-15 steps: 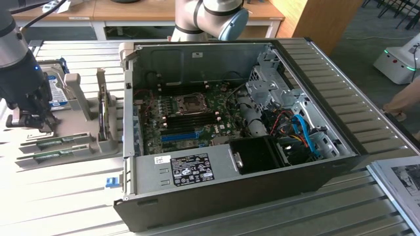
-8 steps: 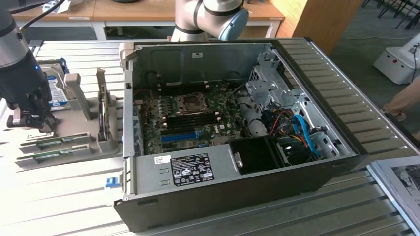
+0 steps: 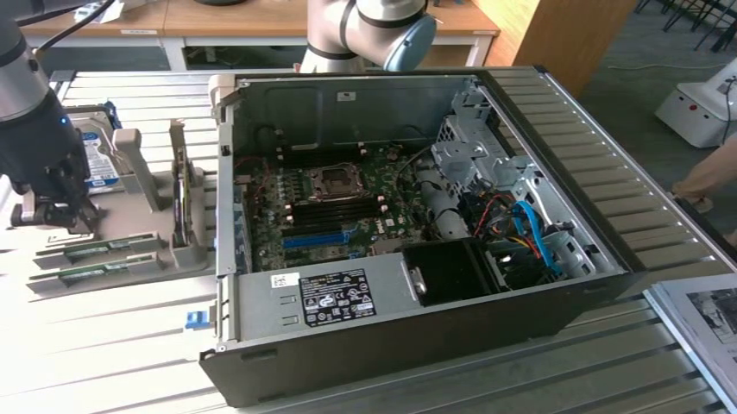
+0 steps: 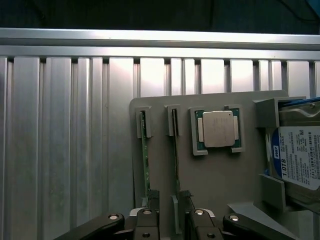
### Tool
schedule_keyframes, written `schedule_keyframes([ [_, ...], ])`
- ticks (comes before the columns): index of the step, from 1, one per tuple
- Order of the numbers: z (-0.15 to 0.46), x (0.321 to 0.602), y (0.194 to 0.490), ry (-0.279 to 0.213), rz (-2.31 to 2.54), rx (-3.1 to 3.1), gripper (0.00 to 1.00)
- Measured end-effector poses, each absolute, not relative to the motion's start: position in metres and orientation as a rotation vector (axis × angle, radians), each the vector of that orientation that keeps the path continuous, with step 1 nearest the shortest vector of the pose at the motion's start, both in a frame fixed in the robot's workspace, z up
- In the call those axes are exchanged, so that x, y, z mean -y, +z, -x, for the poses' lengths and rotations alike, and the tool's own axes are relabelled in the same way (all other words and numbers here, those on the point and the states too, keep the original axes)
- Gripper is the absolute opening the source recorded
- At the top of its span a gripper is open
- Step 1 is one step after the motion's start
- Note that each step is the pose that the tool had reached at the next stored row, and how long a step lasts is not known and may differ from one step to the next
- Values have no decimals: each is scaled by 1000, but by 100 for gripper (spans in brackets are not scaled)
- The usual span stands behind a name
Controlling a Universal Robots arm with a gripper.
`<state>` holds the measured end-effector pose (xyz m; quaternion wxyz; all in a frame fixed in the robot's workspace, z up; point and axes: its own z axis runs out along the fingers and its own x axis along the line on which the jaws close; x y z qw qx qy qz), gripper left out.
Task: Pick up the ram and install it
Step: 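Pick up the ram and move it above insertion slot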
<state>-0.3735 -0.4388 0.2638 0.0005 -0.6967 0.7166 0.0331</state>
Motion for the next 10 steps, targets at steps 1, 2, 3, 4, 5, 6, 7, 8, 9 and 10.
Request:
schedule_keyframes([
  [1, 374, 440, 264, 104, 2188, -2250, 29],
  [2, 373, 441, 264, 104, 2188, -2250, 29],
  [3, 374, 442, 264, 104, 2188, -2251, 29],
  [4, 374, 442, 264, 104, 2188, -2251, 29],
  [5, 374, 443, 264, 104, 2188, -2251, 29],
  [6, 374, 444, 264, 104, 2188, -2250, 29],
  [7, 374, 445, 264, 104, 2188, -2251, 29],
  [8, 374, 446, 264, 104, 2188, -2251, 29],
  [9, 374, 447, 264, 104, 2188, -2251, 29],
  [10, 374, 447, 264, 104, 2188, -2251, 29],
])
